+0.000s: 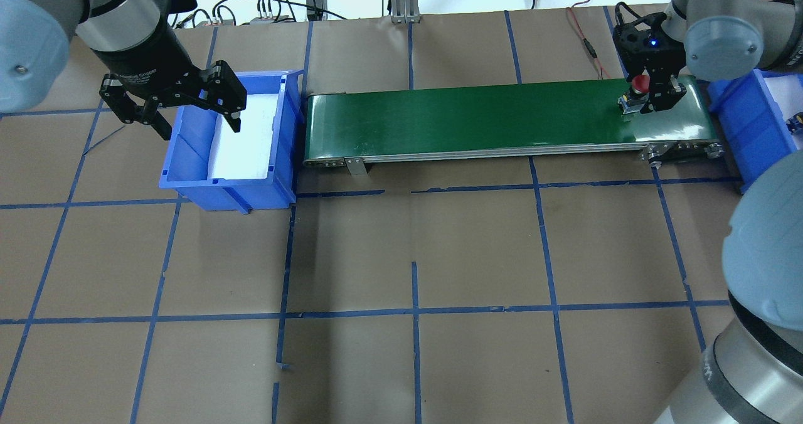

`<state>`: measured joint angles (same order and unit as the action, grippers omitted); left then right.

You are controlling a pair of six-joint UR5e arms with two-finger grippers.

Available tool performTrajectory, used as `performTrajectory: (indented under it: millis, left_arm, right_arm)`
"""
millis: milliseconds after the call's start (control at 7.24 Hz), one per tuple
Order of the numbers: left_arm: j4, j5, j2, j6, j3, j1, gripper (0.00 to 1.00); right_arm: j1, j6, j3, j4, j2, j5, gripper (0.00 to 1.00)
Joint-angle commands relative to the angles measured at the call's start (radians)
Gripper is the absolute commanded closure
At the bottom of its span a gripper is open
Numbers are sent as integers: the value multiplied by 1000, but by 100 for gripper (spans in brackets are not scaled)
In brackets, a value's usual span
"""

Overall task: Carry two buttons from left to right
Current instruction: 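Grasp the red button with the right gripper and lift it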

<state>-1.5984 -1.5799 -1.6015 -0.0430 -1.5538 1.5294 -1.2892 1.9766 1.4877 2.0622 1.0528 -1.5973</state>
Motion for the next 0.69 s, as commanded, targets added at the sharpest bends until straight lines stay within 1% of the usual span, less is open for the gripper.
performTrajectory:
  millis: [0, 138, 276, 414, 552]
  left_arm:
    - [0, 0, 0, 0, 0, 0, 0]
    - [0, 0, 0, 0, 0, 0, 0]
    - [0, 0, 0, 0, 0, 0, 0]
    - [0, 0, 0, 0, 0, 0, 0]
    - [0, 0, 0, 0, 0, 0, 0]
  right_arm:
    - [1, 1, -1, 1, 0, -3, 78]
    - [2, 1, -7, 1, 4, -4, 85]
    - [34, 4, -44, -17, 28, -29, 85]
    - [113, 22, -111, -101, 70, -20, 86]
    - [214, 57, -147, -115, 70, -17, 87]
